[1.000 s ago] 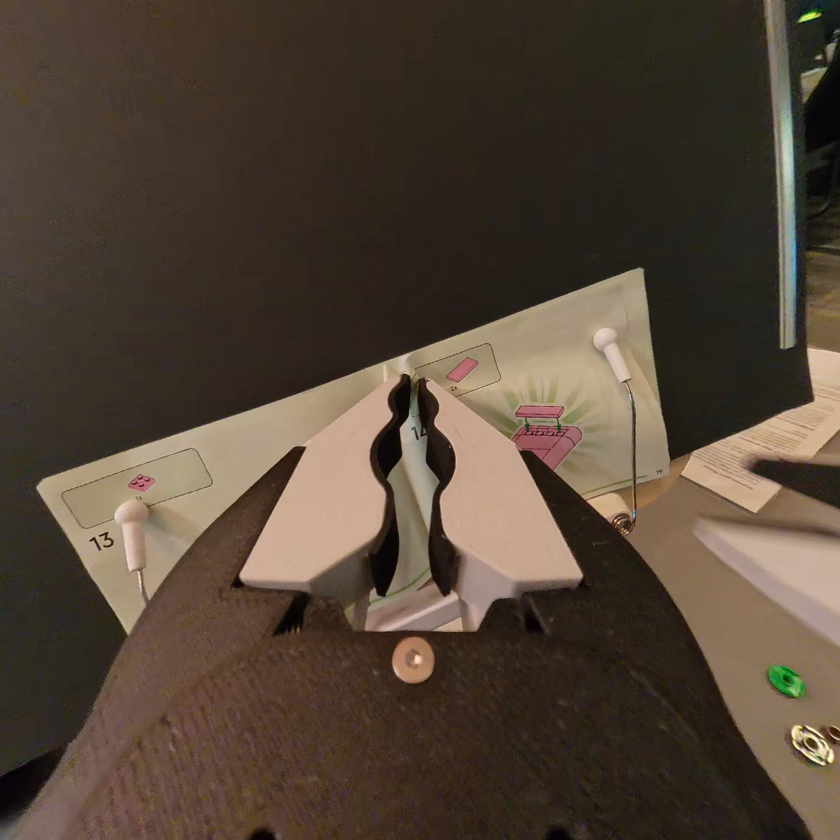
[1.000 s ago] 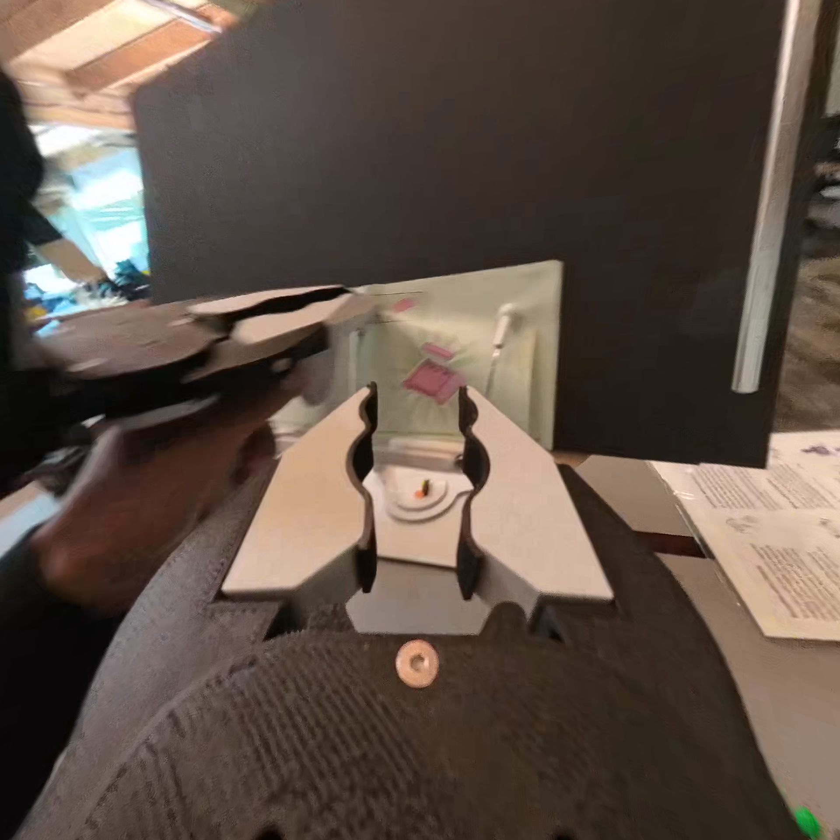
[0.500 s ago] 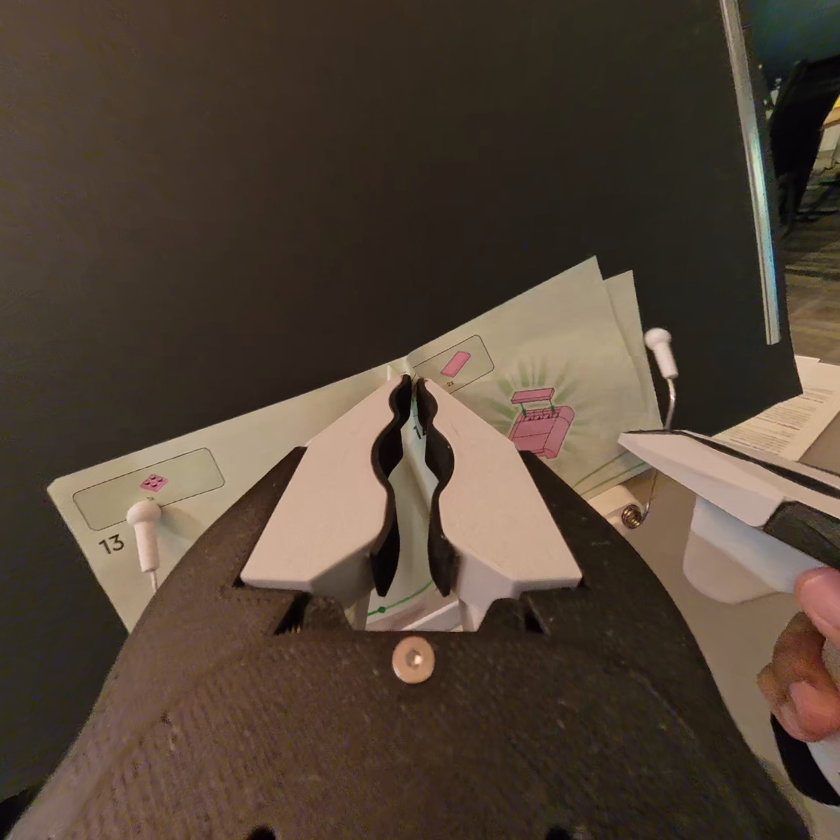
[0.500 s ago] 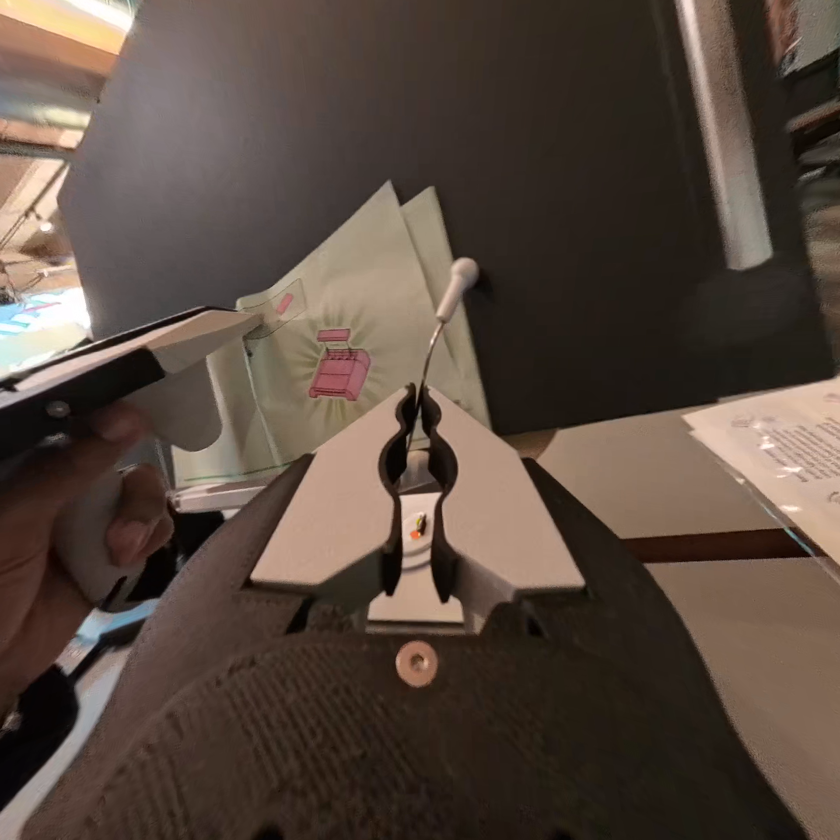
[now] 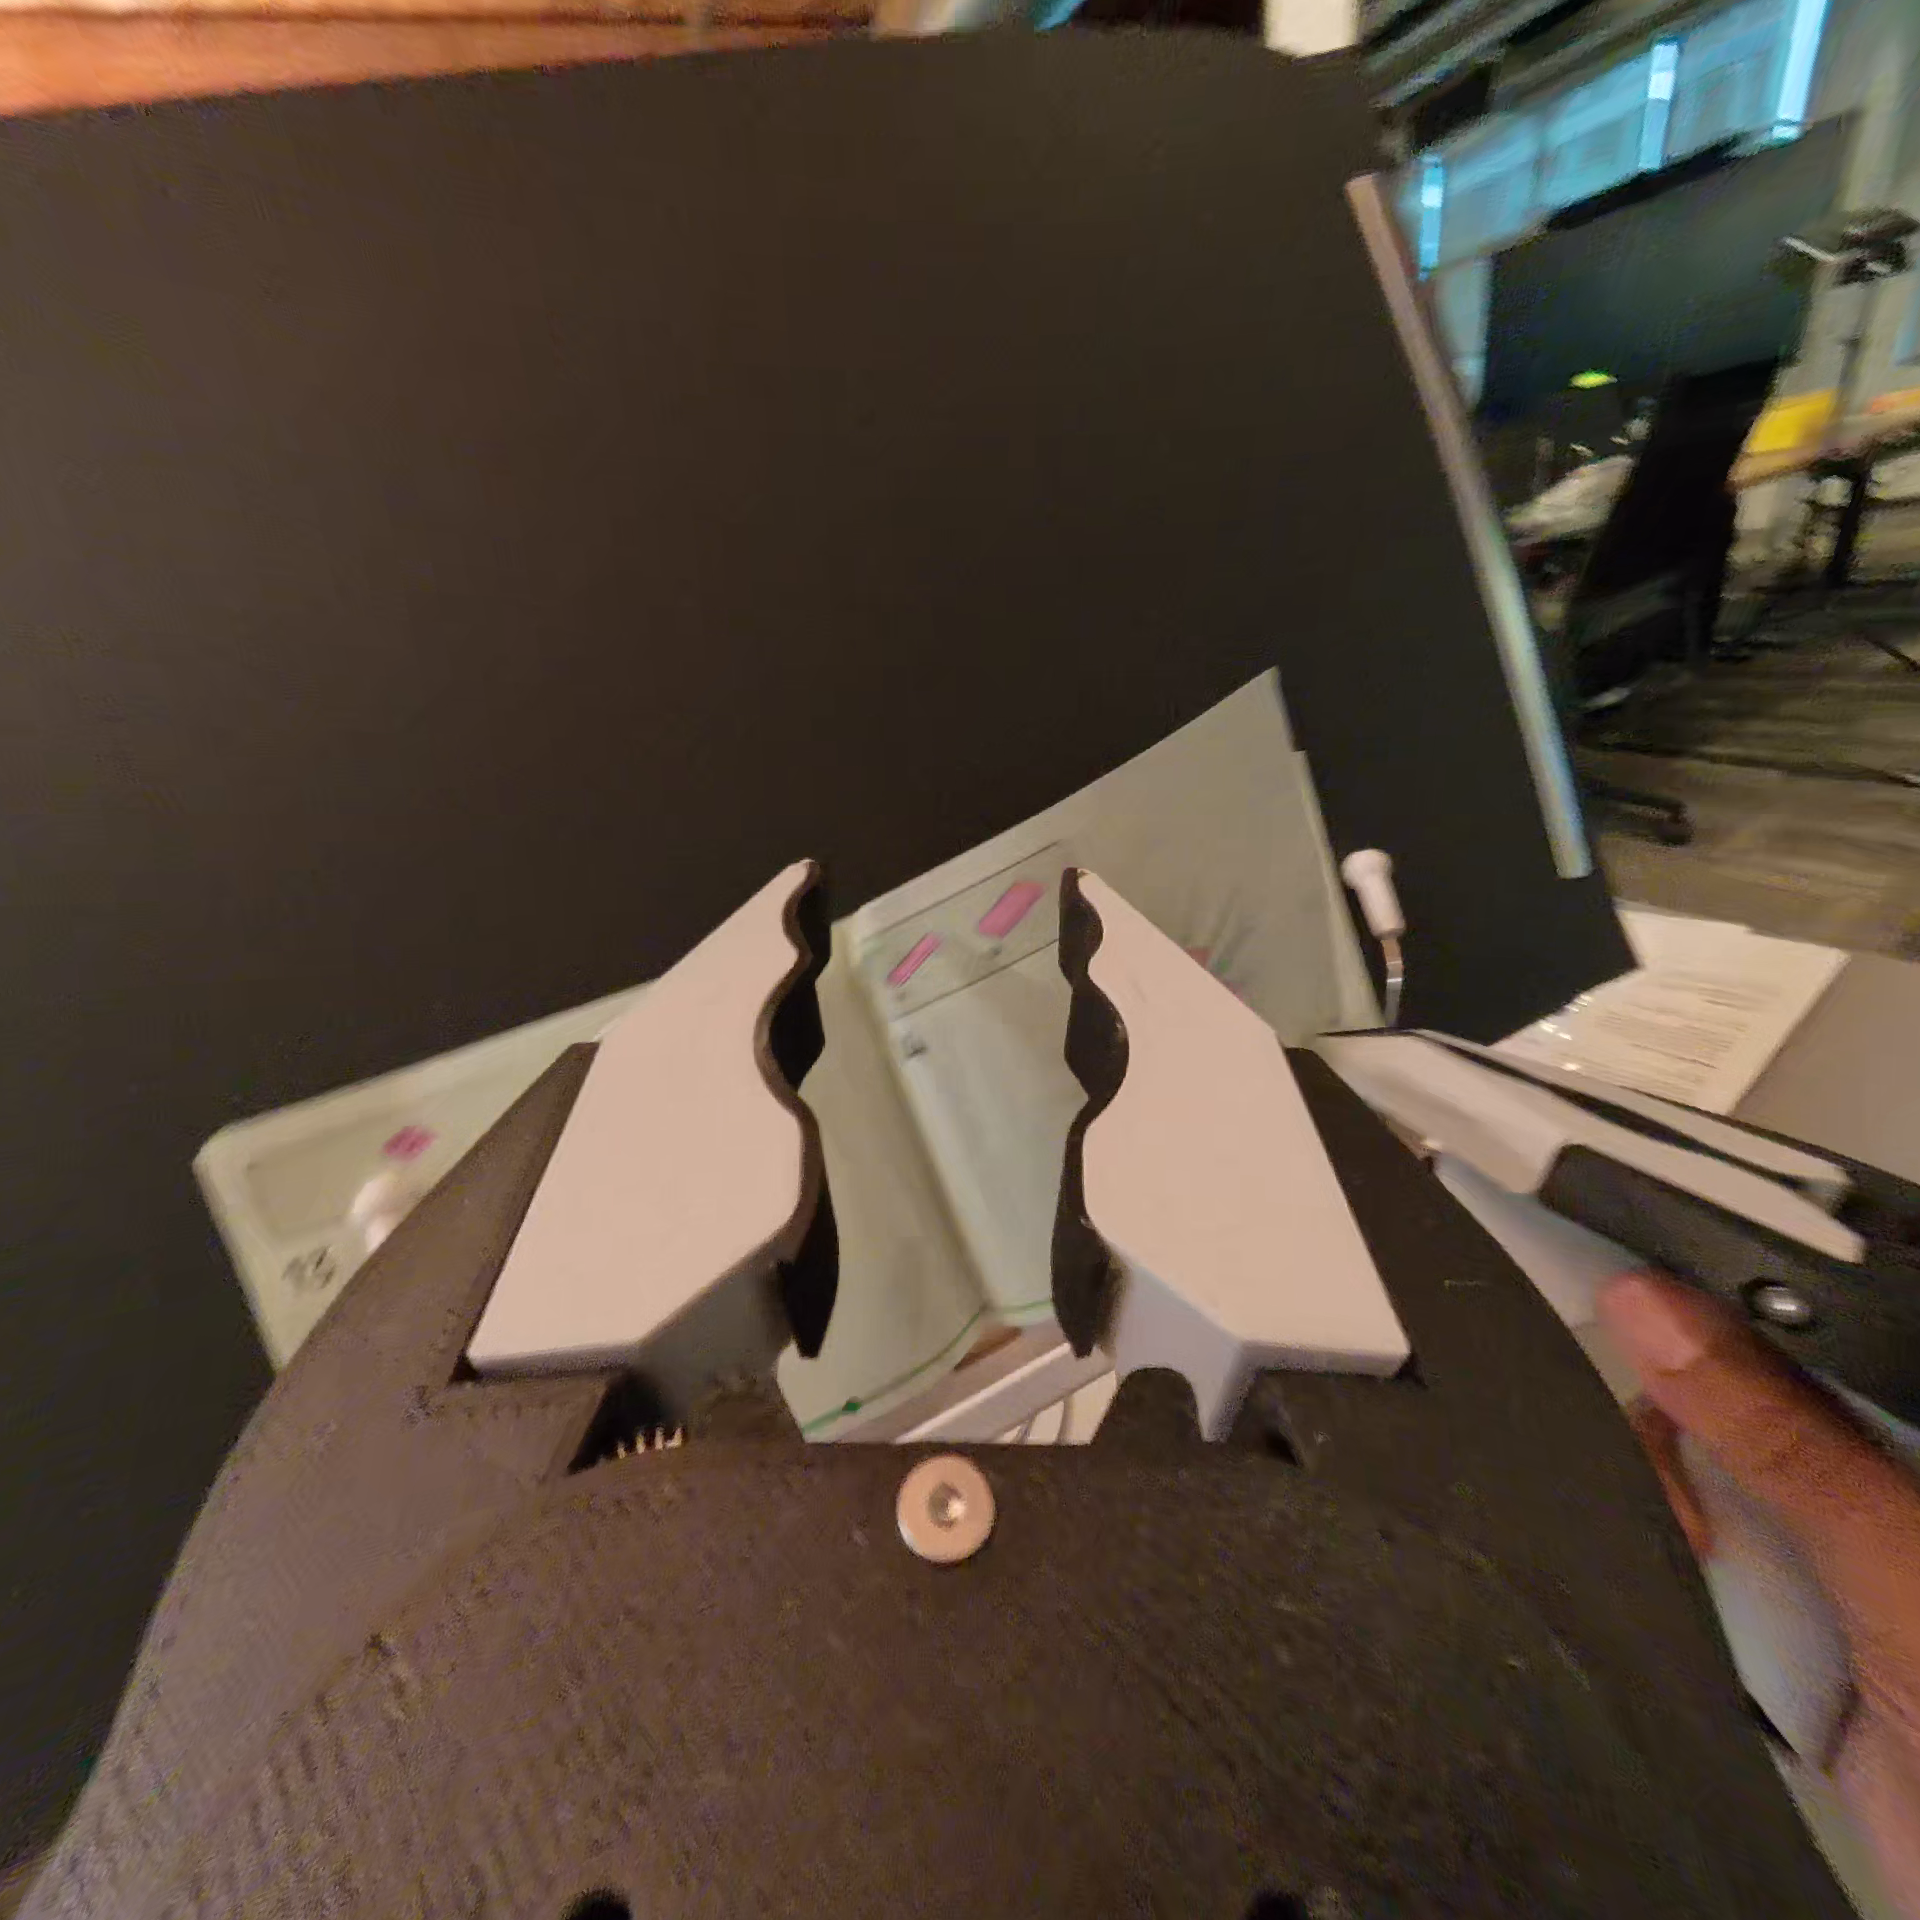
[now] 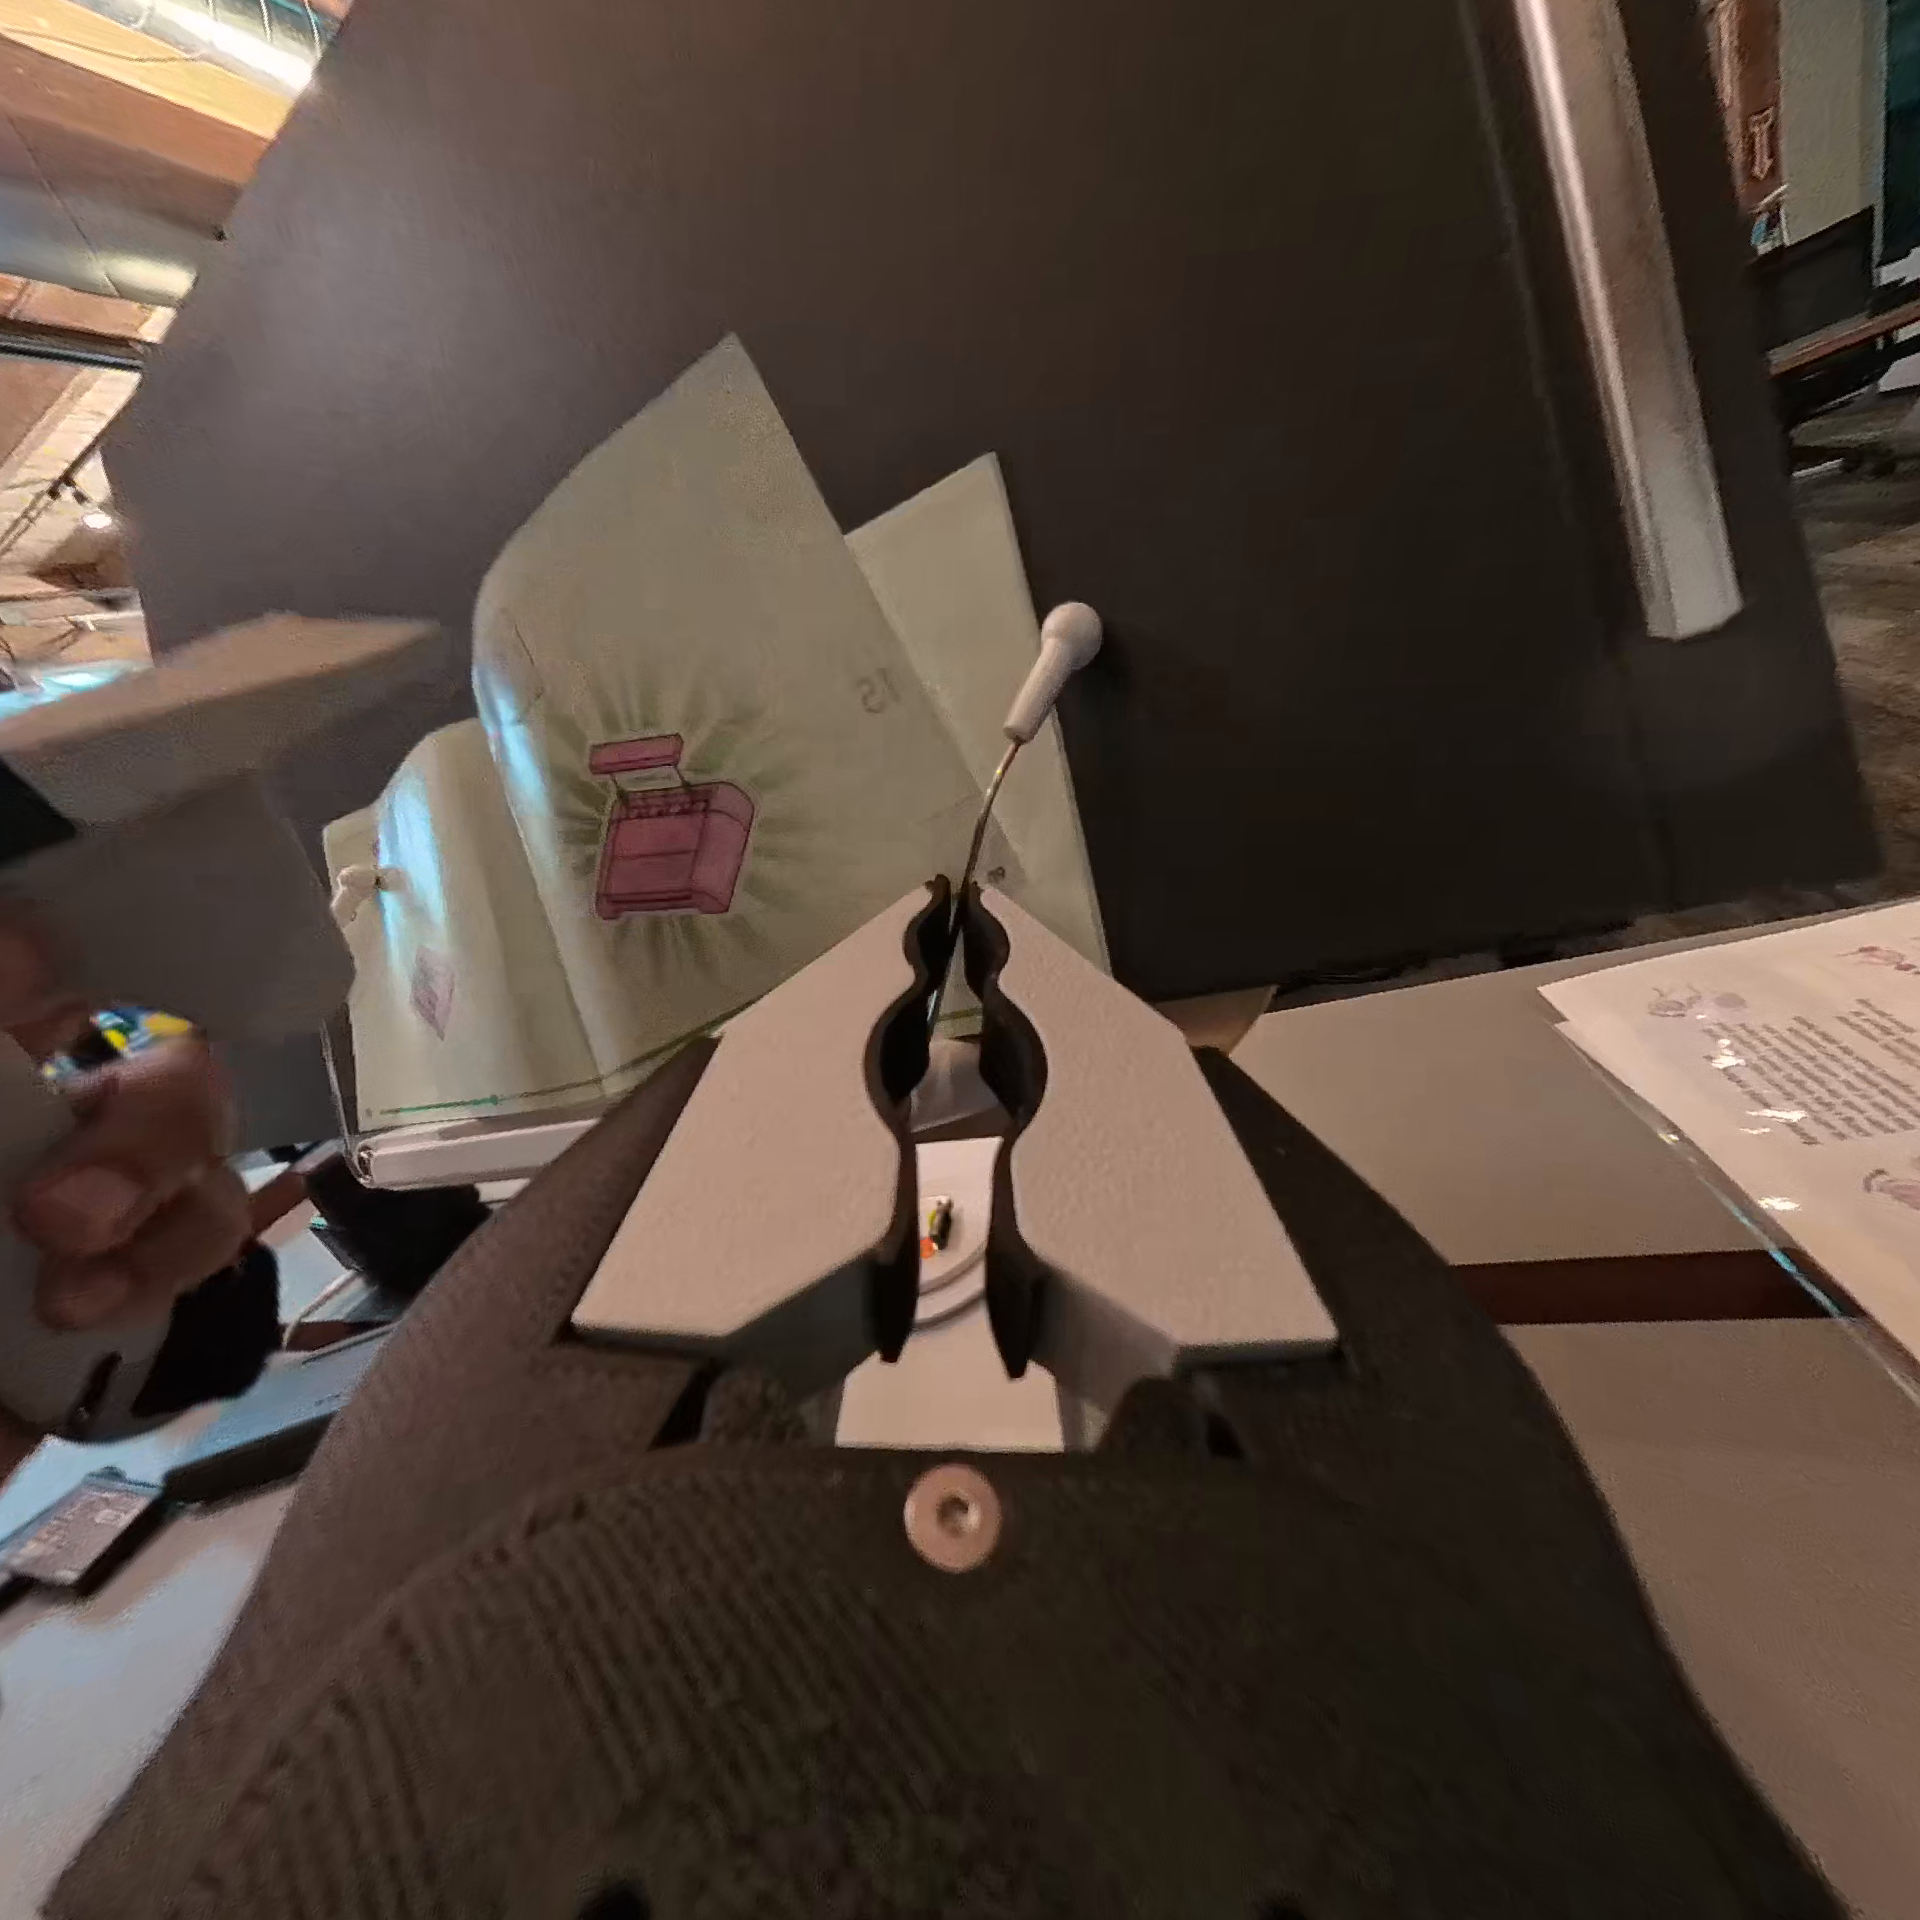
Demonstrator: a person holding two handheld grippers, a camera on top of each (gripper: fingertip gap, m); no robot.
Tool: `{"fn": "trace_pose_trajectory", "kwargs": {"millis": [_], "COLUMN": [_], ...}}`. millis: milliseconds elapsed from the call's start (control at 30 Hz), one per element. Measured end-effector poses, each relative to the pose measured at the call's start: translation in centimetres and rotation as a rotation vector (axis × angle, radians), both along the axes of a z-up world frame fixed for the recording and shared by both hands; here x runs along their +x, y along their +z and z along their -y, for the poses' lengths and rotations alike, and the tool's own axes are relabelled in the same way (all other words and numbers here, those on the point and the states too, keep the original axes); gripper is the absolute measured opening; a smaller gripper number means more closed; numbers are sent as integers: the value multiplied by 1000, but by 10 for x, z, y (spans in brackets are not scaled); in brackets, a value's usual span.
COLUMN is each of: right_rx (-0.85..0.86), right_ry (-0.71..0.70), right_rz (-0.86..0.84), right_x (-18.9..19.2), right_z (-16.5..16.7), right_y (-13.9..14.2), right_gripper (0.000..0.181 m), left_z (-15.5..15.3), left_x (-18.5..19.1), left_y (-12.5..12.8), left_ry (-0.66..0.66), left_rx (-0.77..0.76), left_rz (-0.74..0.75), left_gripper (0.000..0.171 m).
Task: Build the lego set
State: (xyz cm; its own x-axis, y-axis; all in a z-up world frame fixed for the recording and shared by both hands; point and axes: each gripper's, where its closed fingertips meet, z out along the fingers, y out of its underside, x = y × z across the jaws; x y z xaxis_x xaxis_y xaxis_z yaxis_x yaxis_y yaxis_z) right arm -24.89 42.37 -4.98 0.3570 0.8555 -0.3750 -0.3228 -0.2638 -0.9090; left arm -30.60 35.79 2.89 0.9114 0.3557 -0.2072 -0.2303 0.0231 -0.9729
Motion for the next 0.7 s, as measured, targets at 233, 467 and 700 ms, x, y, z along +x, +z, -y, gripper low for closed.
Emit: {"fn": "trace_pose_trajectory", "kwargs": {"millis": [233,467,700], "right_rx": [-4,28,218], "right_ry": [11,10,-59], "right_rz": [-2,19,111], "right_x": [-1,-1,-3], "right_z": [0,-1,2], "right_y": [1,1,4], "right_gripper": [0,0,2], "left_z": [-53,-33,8], "left_x": [56,46,14], "left_y": [-13,-16,-16], "left_ry": [-353,-340,-291], "left_rx": [-394,-475,-382], "left_rz": [-102,-251,-160], "left_gripper": [62,20,19]}}
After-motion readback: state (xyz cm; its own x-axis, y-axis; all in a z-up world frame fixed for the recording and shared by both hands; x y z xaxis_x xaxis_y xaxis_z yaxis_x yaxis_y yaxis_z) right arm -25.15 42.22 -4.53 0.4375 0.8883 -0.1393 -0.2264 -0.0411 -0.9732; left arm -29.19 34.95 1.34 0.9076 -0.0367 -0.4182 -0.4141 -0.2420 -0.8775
